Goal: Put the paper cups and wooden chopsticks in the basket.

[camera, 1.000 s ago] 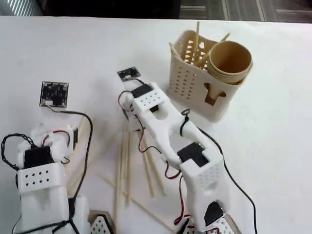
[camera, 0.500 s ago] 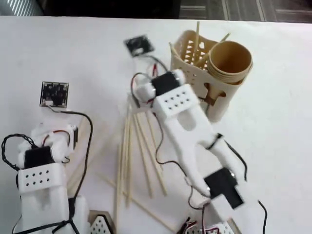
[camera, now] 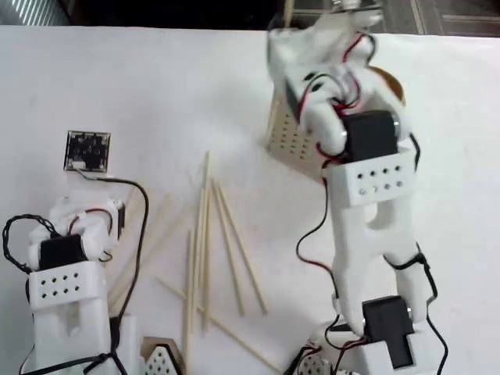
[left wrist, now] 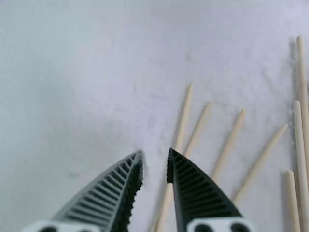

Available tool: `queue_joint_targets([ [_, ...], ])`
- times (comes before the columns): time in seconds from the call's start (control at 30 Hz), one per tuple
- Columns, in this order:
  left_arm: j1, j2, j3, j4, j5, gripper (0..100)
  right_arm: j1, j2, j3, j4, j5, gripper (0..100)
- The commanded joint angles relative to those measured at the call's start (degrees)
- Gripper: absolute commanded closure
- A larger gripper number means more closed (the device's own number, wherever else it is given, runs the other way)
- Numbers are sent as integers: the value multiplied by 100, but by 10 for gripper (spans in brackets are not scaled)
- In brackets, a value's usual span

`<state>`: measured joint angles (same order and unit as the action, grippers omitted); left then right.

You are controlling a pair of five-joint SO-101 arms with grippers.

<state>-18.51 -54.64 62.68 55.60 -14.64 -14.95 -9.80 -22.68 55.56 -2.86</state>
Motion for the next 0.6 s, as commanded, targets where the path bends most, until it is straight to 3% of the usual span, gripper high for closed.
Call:
queue_joint_targets([
  [0.0, -40, -136, -35, -88, 70, 899, 426, -233, -255, -840, 44, 981],
  [0.3, -40, -136, -26, -88, 70, 899, 840, -110, 404, -1930, 527, 981],
  [0.57, -40, -119, -26, -105, 70, 899, 884, -48, 2488, -4171, 862, 981],
])
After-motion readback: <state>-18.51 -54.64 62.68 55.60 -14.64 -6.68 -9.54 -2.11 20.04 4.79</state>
